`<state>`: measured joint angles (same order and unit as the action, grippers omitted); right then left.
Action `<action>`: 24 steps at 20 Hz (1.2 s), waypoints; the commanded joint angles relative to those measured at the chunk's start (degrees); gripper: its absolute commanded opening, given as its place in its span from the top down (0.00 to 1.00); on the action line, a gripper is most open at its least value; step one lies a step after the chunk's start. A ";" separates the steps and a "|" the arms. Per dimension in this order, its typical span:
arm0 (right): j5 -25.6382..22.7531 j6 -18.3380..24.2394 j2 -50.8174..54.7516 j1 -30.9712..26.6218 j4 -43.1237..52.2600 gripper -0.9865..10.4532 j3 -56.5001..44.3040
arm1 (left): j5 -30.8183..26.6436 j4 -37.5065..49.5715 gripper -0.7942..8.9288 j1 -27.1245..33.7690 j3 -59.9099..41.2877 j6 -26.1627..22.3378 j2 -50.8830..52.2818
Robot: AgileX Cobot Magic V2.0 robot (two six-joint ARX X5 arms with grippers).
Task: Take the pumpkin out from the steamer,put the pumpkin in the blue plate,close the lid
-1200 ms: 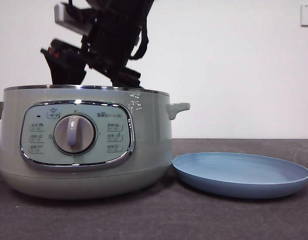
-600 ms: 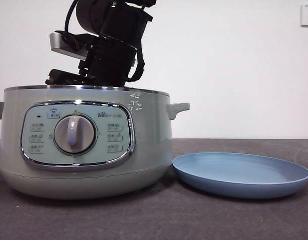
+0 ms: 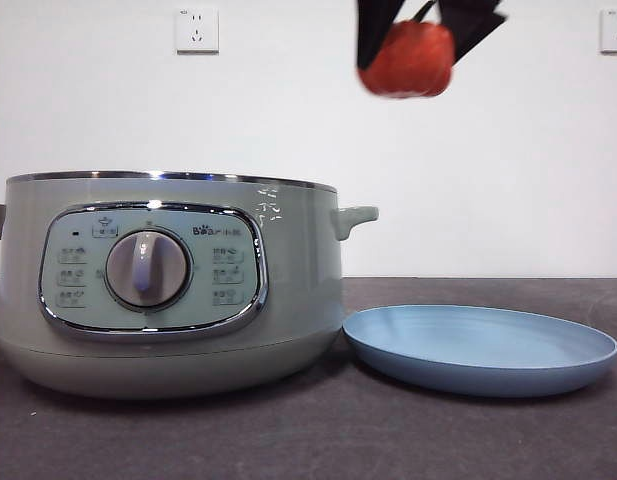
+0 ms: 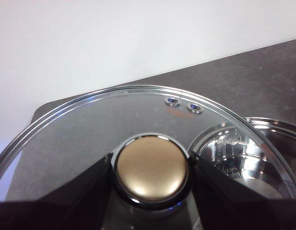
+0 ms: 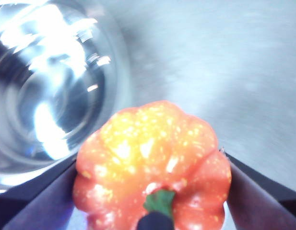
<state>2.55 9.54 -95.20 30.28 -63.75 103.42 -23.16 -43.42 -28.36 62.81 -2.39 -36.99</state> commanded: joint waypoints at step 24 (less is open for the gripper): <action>0.15 -9.60 2.29 -2.89 38.18 0.88 -49.18 | 5.62 7.82 0.93 -0.13 1.31 -0.59 -4.13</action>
<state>2.76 0.60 -92.53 27.44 -25.91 54.46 -17.34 -38.33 -28.36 62.81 -2.39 -41.67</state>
